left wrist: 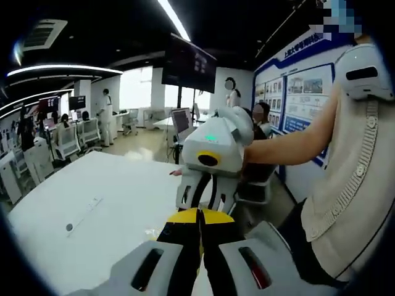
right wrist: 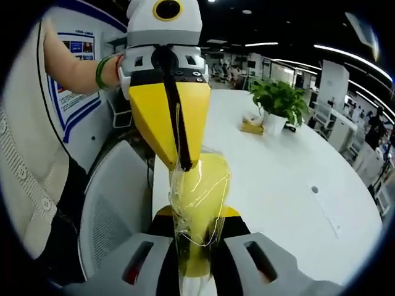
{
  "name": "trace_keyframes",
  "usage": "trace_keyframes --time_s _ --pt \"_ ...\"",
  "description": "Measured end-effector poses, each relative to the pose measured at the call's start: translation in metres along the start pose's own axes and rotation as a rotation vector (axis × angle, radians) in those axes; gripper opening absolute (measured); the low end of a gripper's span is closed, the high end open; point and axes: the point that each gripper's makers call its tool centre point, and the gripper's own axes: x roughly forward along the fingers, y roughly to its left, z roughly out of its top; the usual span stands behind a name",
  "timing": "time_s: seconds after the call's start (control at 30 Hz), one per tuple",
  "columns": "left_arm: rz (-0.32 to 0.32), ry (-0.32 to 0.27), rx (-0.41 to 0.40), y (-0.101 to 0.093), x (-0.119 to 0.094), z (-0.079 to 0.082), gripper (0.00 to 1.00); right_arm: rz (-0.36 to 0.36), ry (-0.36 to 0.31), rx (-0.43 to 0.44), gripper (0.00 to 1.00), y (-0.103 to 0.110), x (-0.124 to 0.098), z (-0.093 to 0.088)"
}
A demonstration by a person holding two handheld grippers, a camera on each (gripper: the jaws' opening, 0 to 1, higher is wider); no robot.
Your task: Compare the silicone blocks by pressing each to a similar depth, holding the contact briefly, and releasing to observe deformation and rebound differences across the visible hardness samples.
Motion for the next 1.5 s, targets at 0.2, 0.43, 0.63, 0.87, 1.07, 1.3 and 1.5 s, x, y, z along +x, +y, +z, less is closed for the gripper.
trace_keyframes --time_s 0.2,0.43,0.63,0.87,1.07,1.3,1.5 --pt "0.006 0.0 -0.002 0.0 0.001 0.001 0.0 -0.016 -0.006 -0.015 0.07 -0.003 -0.001 -0.001" --pt "0.015 0.003 -0.002 0.001 0.002 0.0 0.0 -0.049 -0.01 -0.061 0.09 -0.01 -0.002 0.0" --pt "0.014 0.016 0.006 0.0 0.0 -0.003 0.0 -0.054 -0.009 -0.068 0.11 -0.01 0.001 -0.002" --pt "0.018 0.025 0.015 -0.001 -0.001 -0.005 0.0 -0.062 -0.003 -0.086 0.12 -0.011 0.002 -0.003" --pt "0.021 0.033 0.022 0.0 -0.001 -0.007 0.0 -0.071 0.011 -0.115 0.14 -0.012 0.002 -0.005" --pt "0.021 0.037 0.025 -0.001 -0.001 -0.008 0.0 -0.061 0.018 -0.095 0.16 -0.011 0.002 -0.007" --pt "0.02 0.042 0.023 -0.001 -0.001 -0.01 0.0 -0.059 0.027 -0.096 0.17 -0.01 0.003 -0.009"
